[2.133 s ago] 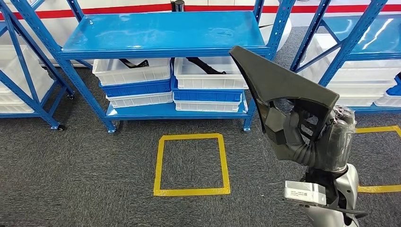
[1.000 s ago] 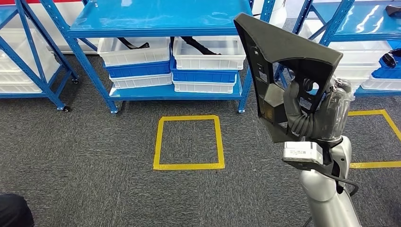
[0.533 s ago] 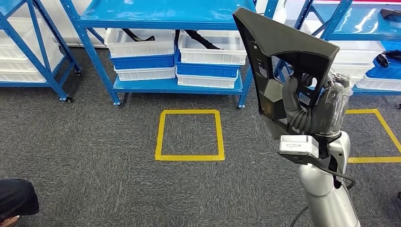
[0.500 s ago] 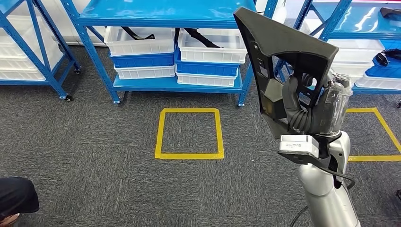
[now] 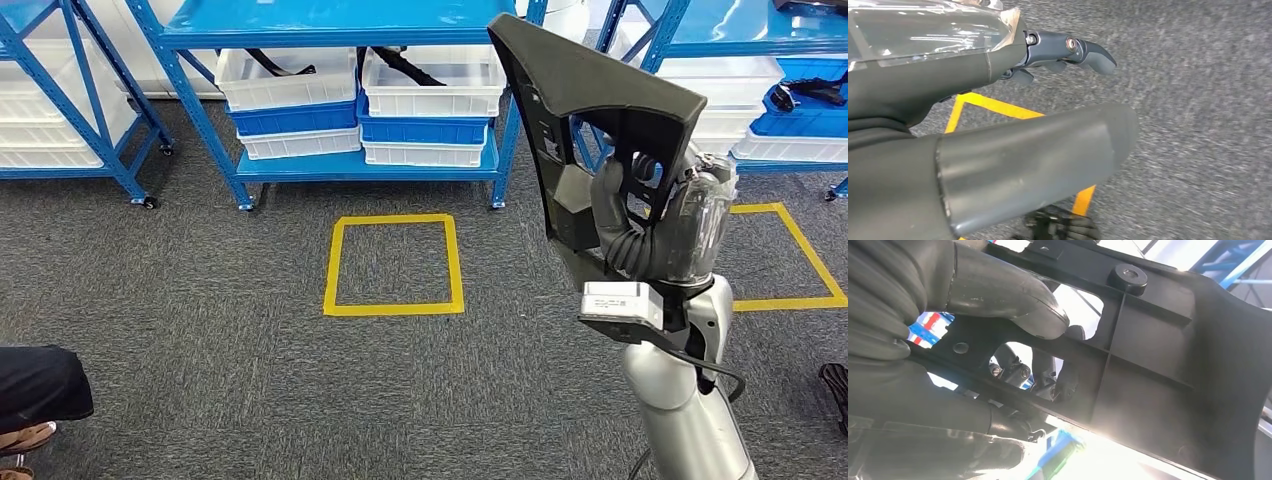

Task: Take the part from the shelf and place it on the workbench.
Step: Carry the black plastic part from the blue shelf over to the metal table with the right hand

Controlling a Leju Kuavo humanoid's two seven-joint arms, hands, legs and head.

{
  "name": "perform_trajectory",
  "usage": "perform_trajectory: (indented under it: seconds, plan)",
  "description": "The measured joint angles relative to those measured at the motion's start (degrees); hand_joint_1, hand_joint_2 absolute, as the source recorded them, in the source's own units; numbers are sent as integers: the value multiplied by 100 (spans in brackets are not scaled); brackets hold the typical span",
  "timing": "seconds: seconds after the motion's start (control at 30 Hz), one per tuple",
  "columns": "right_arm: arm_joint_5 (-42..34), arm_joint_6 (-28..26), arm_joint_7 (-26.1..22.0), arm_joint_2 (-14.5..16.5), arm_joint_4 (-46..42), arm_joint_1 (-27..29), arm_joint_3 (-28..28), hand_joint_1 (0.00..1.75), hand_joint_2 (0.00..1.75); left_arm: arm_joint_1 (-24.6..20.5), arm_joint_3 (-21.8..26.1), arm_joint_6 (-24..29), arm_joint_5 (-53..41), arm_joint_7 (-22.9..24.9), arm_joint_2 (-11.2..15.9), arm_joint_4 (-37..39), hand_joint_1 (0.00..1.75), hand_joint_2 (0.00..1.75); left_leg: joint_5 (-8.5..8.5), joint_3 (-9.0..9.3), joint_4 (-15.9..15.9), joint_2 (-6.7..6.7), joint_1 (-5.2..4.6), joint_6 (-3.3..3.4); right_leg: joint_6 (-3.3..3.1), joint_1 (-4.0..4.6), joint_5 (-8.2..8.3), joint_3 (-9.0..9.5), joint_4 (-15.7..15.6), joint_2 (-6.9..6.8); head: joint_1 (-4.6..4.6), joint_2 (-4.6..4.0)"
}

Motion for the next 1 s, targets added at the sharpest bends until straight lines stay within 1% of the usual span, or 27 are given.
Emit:
perform_trajectory:
  seconds: [0.03, 0.07, 0.1, 0.17, 0.2, 0.23, 0.3, 0.33, 0.37, 0.4, 0.43, 0.47, 0.5, 0.53, 0.57, 0.6, 0.63, 0.67, 0.7, 0.73, 0.77, 0.8, 0.83, 0.87, 0.9, 0.97, 1.0]
  plan:
    - [17, 0, 9, 16, 1, 5, 8, 175, 175, 0, 0, 0, 1, -1, -3, 1, 0, 0, 60, 78, 99, 0, 1, 1, 11, 5, 59, -98, 24, 2, -1, 0]
    - [32, 0, 19, 28, 1, 7, 14, 175, 175, -1, 0, 0, 1, -1, -5, 1, 0, 0, 186, 265, -15, 0, 2, 12, 27, 6, 111, -196, 53, 4, -1, 0]
    - [40, 0, 27, 37, 1, 6, 19, 175, 175, -4, 1, 0, 1, -1, -7, 1, 0, 0, 290, 555, -323, -4, 2, 32, 46, 6, 156, -281, 86, 6, -1, 0]
    - [45, 0, 38, 49, -3, 1, 26, 175, 175, -19, 1, 0, 2, -2, -5, -1, 0, 0, 250, 1161, -1118, -20, -15, 84, 103, 22, 234, -407, 138, 6, 5, 0]
    - [48, 0, 40, 55, -5, -10, 32, 175, 175, -24, 2, 1, 3, -4, -6, -2, 0, 0, 179, 1332, -1393, -30, -31, 113, 139, 29, 272, -439, 151, 0, 13, 0]
    - [52, 1, 42, 61, -5, -23, 38, 175, 175, -27, 2, 2, 6, -6, -6, -2, 0, 0, 128, 1392, -1531, -33, -56, 145, 178, 30, 313, -460, 152, -9, 16, 0]
    - [61, 21, 45, 69, 6, -72, 50, 175, 175, -21, 12, 10, 18, -5, -10, 1, 0, 0, 220, 1332, -1597, -12, -75, 234, 255, 22, 383, -499, 157, -18, 22, 0]
    - [62, 36, 46, 72, 19, -106, 52, 175, 175, -21, 21, 16, 24, -10, -13, 1, 0, 0, 291, 1291, -1621, 7, -73, 281, 266, 20, 336, -544, 207, -13, 20, 0]
    - [62, 55, 48, 72, 40, -151, 54, 175, 175, -24, 36, 25, 35, -24, -15, 1, 0, 0, 372, 1229, -1651, 24, -60, 326, 254, 21, 189, -628, 358, -4, 27, 0]
    - [61, 68, 49, 72, 64, -192, 54, 175, 175, -30, 55, 32, 52, -44, -18, 1, 0, 0, 446, 1155, -1666, 40, -50, 354, 224, 15, -34, -736, 616, 5, 32, 0]
    - [58, 76, 49, 73, 87, -225, 55, 175, 175, -33, 75, 38, 73, -64, -19, 0, 0, 0, 516, 1064, -1670, 43, -49, 373, 199, 8, -286, -856, 968, 12, 38, 0]
    - [56, 82, 49, 73, 112, -245, 57, 175, 175, -32, 98, 44, 94, -78, -19, 0, 0, 0, 588, 965, -1669, 48, -47, 379, 200, -5, -486, -962, 1358, 16, 44, 0]
    - [54, 84, 49, 73, 134, -251, 57, 175, 175, -29, 120, 46, 111, -84, -22, 1, 0, 0, 658, 872, -1666, 52, -46, 371, 235, -22, -578, -1004, 1656, 17, 44, 0]
    - [52, 85, 49, 73, 155, -253, 58, 175, 175, -27, 136, 48, 120, -86, -26, 1, 0, 0, 728, 780, -1662, 54, -44, 356, 295, -37, -565, -964, 1795, 17, 44, 0]
    - [52, 86, 49, 74, 173, -257, 59, 175, 175, -25, 149, 48, 126, -88, -30, 2, 0, 0, 796, 695, -1659, 55, -40, 338, 365, -52, -471, -824, 1721, 16, 45, 0]
    - [52, 90, 49, 75, 187, -267, 60, 175, 175, -25, 159, 48, 130, -89, -33, 2, 0, 0, 861, 619, -1655, 55, -36, 316, 421, -66, -357, -570, 1427, 14, 45, 0]
    - [52, 92, 49, 78, 197, -285, 61, 175, 175, -25, 167, 48, 132, -90, -37, 2, 0, 0, 921, 554, -1646, 53, -39, 287, 443, -73, -307, -235, 988, 13, 45, 1]
    - [54, 95, 49, 82, 204, -306, 63, 175, 175, -24, 173, 48, 131, -91, -41, 3, 0, 0, 976, 504, -1634, 51, -45, 254, 424, -59, -319, 72, 549, 17, 40, 1]
    - [63, 93, 50, 87, 211, -326, 65, 175, 175, -21, 179, 49, 131, -96, -43, 3, 0, 0, 1028, 473, -1629, 45, -57, 215, 386, -41, -366, 285, 211, 18, 35, 1]
    - [95, 87, 51, 92, 219, -339, 67, 175, 175, -16, 183, 50, 130, -104, -45, 3, 0, 0, 1073, 458, -1629, 36, -65, 180, 336, -16, -420, 390, 26, 20, 28, 2]
    - [143, 80, 54, 97, 226, -344, 70, 175, 175, -9, 187, 51, 129, -117, -45, 3, 0, 0, 1115, 452, -1639, 25, -63, 144, 288, 7, -426, 390, -21, 19, 22, 1]
    - [201, 73, 61, 101, 234, -345, 74, 175, 175, -1, 195, 54, 130, -130, -44, 3, 0, 0, 1142, 446, -1645, 12, -49, 111, 238, -19, -396, 357, -18, 4, 21, 1]
    - [260, 67, 69, 106, 239, -349, 81, 175, 175, 8, 206, 55, 131, -140, -46, 4, 0, 0, 1089, 418, -1598, 1, -30, 80, 178, -40, -357, 334, -16, -18, 19, 1]
    - [301, 63, 78, 114, 242, -354, 89, 175, 175, 17, 217, 56, 135, -147, -49, 4, 0, 0, 944, 359, -1463, -7, -12, 49, 111, -64, -315, 306, -21, -45, 19, 0]
    - [324, 60, 85, 121, 244, -360, 95, 175, 175, 26, 227, 57, 139, -151, -51, 5, 0, 0, 716, 263, -1211, -14, 3, 20, 55, -87, -272, 273, -25, -79, 16, 0]
    - [339, 48, 90, 132, 251, -354, 102, 175, 175, 44, 238, 57, 145, -157, -53, 7, 0, 0, 209, 7, -449, -19, 14, -38, 3, -71, -208, 210, -19, -146, 13, 0]
    - [338, 38, 90, 133, 257, -340, 104, 175, 175, 52, 241, 55, 145, -163, -53, 9, 0, 0, 73, -76, -128, -19, 18, -61, 6, -65, -180, 181, -14, -183, 13, 0]
